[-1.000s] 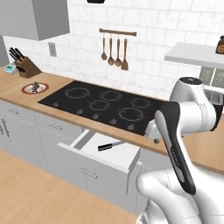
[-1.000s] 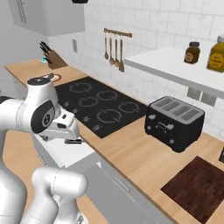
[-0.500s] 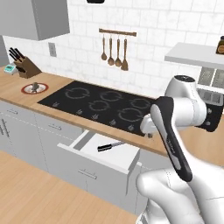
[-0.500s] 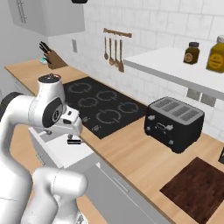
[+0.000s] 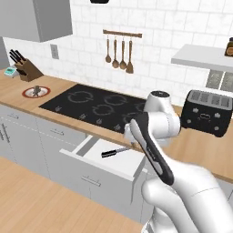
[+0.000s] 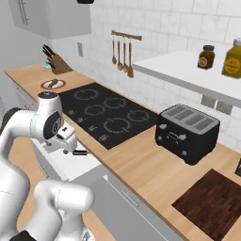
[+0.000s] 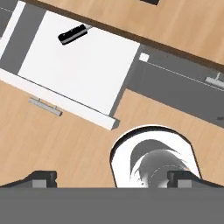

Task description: Pick up the knife from the drawer and place it on the cutting board. Then place the meat from the plate to the cutting board.

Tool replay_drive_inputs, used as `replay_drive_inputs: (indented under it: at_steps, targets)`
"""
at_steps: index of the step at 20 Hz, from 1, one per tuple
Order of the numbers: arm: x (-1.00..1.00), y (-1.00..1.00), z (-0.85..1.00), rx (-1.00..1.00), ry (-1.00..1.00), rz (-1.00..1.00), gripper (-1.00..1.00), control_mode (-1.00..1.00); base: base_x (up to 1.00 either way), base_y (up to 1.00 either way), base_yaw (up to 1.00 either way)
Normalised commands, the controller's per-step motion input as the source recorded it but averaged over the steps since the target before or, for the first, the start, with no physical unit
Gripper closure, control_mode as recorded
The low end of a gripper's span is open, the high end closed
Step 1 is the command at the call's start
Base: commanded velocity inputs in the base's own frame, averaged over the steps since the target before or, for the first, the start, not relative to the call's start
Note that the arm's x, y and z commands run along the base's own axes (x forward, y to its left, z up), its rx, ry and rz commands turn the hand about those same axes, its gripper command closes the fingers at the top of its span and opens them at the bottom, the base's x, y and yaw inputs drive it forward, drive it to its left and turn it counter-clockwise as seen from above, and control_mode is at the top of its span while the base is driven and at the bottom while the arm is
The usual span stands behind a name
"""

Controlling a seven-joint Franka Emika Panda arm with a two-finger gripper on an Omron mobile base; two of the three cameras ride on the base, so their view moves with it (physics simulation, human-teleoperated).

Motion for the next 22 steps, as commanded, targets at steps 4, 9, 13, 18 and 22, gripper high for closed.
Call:
replay_drive_inputs:
  at_steps: [4, 9, 13, 18, 22]
  targets:
    - [0.4, 0.26, -0.8, 0.12, 0.02, -0.11, -1.0, -1.0, 0.0, 0.0, 0.0]
    - [0.45, 0.2, -0.54, 0.01, 0.0, -0.06, -1.0, -1.0, 0.0, 0.0, 0.0]
    - [0.54, 0.32, -0.35, -0.01, 0.03, -0.01, -1.0, -1.0, 0.0, 0.0, 0.0]
    - [0.61, 0.35, -0.21, -0.04, 0.05, -0.01, -1.0, -1.0, 0.0, 0.0, 0.0]
    - [0.52, 0.28, -0.23, -0.02, 0.07, 0.0, -1.0, -1.0, 0.0, 0.0, 0.0]
